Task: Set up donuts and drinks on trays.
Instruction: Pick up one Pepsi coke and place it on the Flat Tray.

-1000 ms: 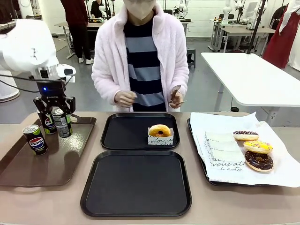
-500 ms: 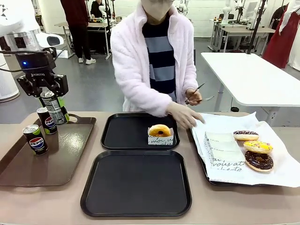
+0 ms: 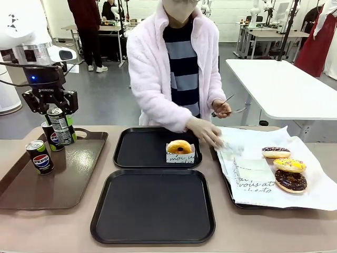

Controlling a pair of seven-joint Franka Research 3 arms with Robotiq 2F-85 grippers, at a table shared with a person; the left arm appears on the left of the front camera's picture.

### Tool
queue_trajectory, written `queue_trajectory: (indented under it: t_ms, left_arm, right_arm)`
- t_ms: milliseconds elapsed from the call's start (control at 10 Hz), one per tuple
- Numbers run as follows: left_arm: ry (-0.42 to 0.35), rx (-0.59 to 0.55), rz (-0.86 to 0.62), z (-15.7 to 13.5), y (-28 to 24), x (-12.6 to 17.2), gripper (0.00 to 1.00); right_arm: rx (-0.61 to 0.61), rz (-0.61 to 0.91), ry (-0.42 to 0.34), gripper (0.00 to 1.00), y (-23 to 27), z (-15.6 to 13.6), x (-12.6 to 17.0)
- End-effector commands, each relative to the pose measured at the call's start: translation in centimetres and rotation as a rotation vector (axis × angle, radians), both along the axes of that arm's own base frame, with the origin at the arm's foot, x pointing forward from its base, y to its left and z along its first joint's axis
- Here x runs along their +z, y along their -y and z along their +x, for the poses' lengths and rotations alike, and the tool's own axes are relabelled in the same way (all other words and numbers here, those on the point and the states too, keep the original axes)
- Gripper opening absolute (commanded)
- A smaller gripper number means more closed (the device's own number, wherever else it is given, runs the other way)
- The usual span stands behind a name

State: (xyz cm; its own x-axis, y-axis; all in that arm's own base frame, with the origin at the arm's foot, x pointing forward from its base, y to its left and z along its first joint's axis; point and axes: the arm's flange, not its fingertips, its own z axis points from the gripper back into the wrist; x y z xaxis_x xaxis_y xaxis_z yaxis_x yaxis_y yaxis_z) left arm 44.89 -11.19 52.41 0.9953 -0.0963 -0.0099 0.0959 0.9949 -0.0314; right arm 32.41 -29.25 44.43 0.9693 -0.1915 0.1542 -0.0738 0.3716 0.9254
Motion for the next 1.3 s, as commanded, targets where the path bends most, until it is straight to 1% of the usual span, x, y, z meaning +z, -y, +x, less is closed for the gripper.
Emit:
queue_trajectory:
  t_ms: [0,100,200,300,400,500,600,800,1000,1200]
  left_arm:
    - [0.06,-0.087,-0.005,0.0,2.9,2.4,0.59]
    - [0.098,-0.145,0.01,-0.4,5.5,3.9,0.59]
    - [0.128,-0.174,0.037,-0.3,7.5,4.8,0.59]
    - [0.144,-0.21,0.061,0.3,9.6,5.2,0.59]
    - [0.138,-0.241,0.083,0.8,11.7,4.9,0.59]
    - [0.126,-0.263,0.103,1.2,13.6,4.1,0.59]
    - [0.109,-0.299,0.113,2.2,15.4,3.3,0.59]
    - [0.084,-0.331,0.117,3.6,17.8,1.2,0.59]
    - [0.079,-0.347,0.11,4.9,19.2,-1.0,0.59]
    - [0.055,-0.361,0.088,5.8,19.9,-3.0,0.59]
  right_arm:
    - [0.0,0.009,-0.007,1.0,0.0,-0.1,0.1]
    - [0.0,0.009,-0.007,1.0,0.0,-0.1,0.1]
    - [0.0,0.009,-0.007,1.0,0.0,-0.1,0.1]
    - [0.0,0.009,-0.007,1.0,0.0,-0.1,0.1]
    - [0.0,0.009,-0.007,1.0,0.0,-0.1,0.1]
    - [0.0,0.009,-0.007,1.0,0.0,-0.1,0.1]
    - [0.0,0.009,-0.007,1.0,0.0,-0.1,0.1]
    - [0.0,0.009,-0.007,1.0,0.0,-0.1,0.1]
    - [0.0,0.009,-0.007,1.0,0.0,-0.1,0.1]
    - [0.0,0.009,-0.007,1.0,0.0,-0.1,0.1]
